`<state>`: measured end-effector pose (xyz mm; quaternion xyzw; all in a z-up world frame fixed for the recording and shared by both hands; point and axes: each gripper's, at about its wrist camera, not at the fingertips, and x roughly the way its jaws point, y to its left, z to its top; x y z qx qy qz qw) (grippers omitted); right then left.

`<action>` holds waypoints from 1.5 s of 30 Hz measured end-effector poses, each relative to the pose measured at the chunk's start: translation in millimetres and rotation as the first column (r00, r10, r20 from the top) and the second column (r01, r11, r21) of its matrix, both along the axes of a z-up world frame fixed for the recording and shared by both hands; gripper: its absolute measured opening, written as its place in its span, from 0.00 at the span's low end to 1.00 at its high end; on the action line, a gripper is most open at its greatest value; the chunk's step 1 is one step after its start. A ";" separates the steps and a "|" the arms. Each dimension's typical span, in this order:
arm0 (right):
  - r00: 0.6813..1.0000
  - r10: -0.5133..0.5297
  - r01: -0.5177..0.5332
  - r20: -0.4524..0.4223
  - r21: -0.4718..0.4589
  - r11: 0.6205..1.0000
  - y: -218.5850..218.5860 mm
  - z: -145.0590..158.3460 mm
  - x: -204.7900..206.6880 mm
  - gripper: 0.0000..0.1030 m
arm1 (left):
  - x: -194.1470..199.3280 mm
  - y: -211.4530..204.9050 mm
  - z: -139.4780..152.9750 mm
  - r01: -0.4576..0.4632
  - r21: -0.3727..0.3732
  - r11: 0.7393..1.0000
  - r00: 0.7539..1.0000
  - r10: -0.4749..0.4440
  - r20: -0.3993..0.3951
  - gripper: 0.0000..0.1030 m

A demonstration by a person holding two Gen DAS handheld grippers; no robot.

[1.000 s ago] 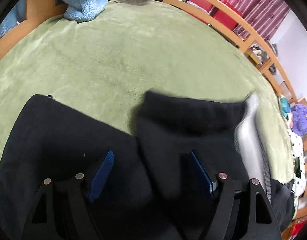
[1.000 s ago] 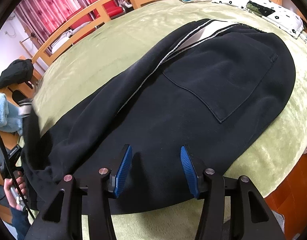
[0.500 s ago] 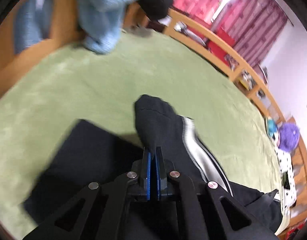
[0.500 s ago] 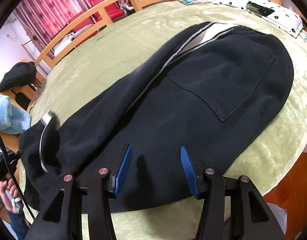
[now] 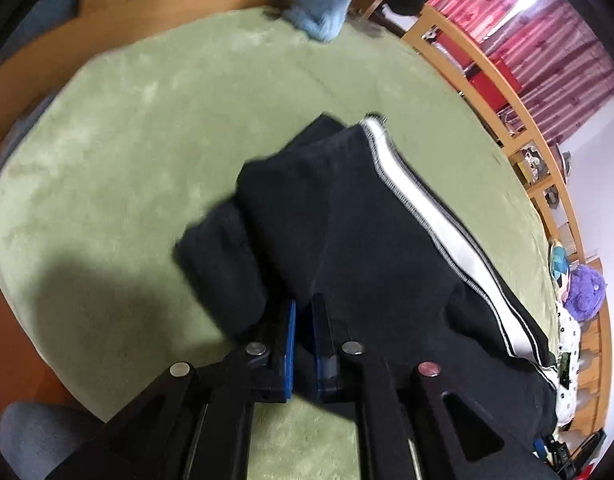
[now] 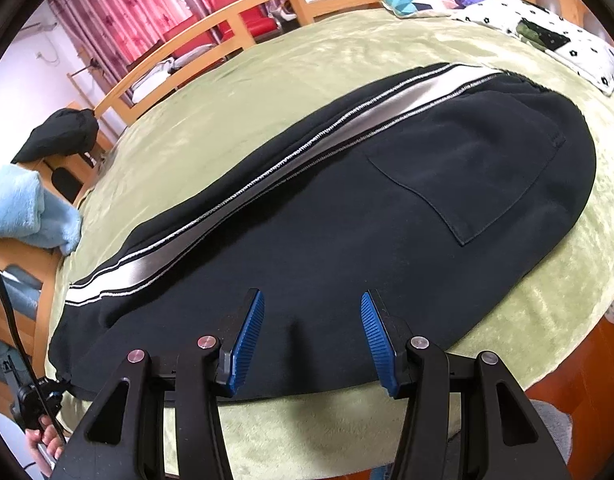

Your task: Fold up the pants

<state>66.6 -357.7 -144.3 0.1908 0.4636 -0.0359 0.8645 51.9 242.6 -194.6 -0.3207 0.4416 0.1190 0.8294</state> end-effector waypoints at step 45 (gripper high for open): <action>0.946 -0.323 0.323 0.026 0.002 0.946 -243.6 -34.9 20.9 0.62 | 34.9 -113.7 46.1 0.083 0.297 0.951 0.995 -0.062 -0.081 0.66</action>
